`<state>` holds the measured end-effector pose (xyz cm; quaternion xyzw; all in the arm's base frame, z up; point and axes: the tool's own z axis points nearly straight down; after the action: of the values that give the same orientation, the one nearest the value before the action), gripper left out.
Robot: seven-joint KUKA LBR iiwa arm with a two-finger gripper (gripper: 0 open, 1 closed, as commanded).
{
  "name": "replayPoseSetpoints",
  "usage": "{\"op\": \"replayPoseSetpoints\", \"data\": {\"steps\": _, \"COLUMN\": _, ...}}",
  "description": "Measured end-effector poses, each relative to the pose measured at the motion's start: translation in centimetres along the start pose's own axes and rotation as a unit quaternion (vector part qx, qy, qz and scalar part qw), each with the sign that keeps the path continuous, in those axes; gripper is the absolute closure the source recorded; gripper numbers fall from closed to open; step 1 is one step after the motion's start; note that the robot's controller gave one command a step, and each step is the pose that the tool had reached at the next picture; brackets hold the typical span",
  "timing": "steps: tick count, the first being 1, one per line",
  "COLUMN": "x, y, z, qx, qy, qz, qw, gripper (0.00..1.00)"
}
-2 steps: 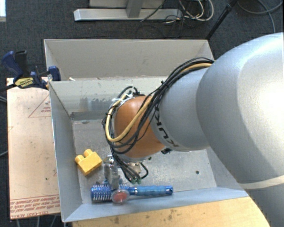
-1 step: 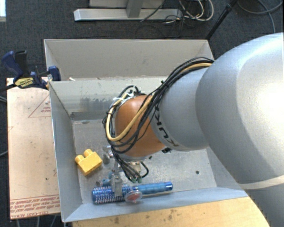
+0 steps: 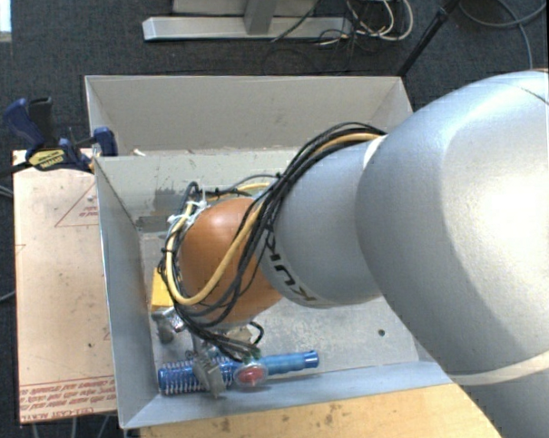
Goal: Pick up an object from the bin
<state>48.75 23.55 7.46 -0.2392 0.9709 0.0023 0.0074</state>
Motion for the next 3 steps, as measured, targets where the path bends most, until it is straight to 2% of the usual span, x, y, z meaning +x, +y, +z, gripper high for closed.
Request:
{"op": "replayPoseSetpoints", "data": {"steps": 1, "x": 0.1, "y": -0.1, "z": 0.0, "qx": 0.0, "qy": 0.0019, "qz": 0.002, "qw": 1.0, "gripper": 1.0}}
{"op": "replayPoseSetpoints", "data": {"steps": 2, "x": 0.5, "y": -1.1, "z": 0.0, "qx": -0.001, "qy": 0.0029, "qz": 0.05, "qw": 0.9987, "gripper": 1.0}}
{"op": "replayPoseSetpoints", "data": {"steps": 3, "x": -0.8, "y": 1.8, "z": -12.9, "qx": 0.0, "qy": 0.0018, "qz": 0.054, "qw": 0.9985, "gripper": 1.0}}
